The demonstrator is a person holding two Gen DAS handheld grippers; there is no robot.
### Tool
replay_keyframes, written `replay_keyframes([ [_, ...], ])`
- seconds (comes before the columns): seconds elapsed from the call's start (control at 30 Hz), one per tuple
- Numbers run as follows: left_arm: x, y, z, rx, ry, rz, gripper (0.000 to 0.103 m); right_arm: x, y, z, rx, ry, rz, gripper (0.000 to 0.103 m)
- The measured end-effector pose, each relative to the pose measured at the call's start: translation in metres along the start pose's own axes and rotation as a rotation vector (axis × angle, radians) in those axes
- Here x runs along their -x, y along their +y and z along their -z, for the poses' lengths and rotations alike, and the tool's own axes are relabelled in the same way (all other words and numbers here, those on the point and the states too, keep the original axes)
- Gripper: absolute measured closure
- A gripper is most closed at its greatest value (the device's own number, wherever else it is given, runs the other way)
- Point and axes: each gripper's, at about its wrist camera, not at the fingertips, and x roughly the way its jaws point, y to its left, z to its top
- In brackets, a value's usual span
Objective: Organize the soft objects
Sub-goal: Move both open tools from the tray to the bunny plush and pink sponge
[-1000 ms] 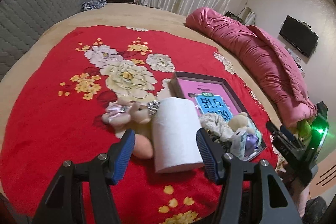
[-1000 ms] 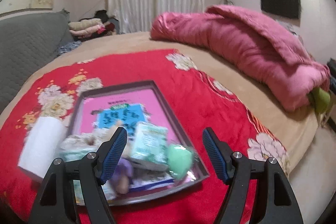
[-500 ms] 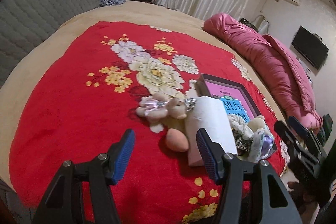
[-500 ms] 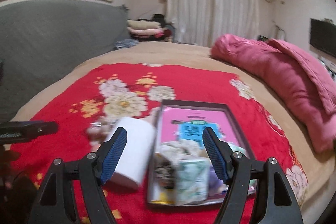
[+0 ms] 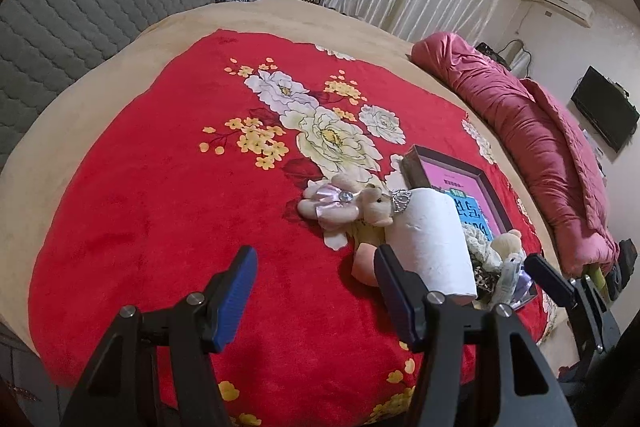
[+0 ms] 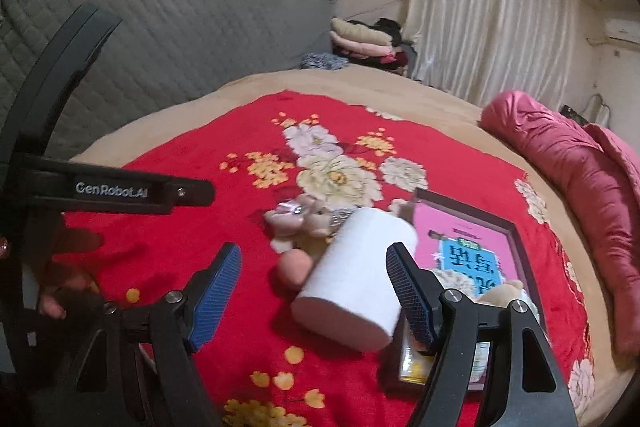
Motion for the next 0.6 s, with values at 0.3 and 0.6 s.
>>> replay_keyframes([
  [0.3, -0.006, 0.012, 0.002, 0.016, 0.018, 0.005, 0.043, -0.014, 0.025, 0.006, 0.095, 0.048, -0.035, 0.027],
  [0.6, -0.041, 0.016, -0.008, -0.011, 0.06, -0.001, 0.043, -0.052, 0.057, 0.008, 0.337, 0.145, 0.026, 0.027],
])
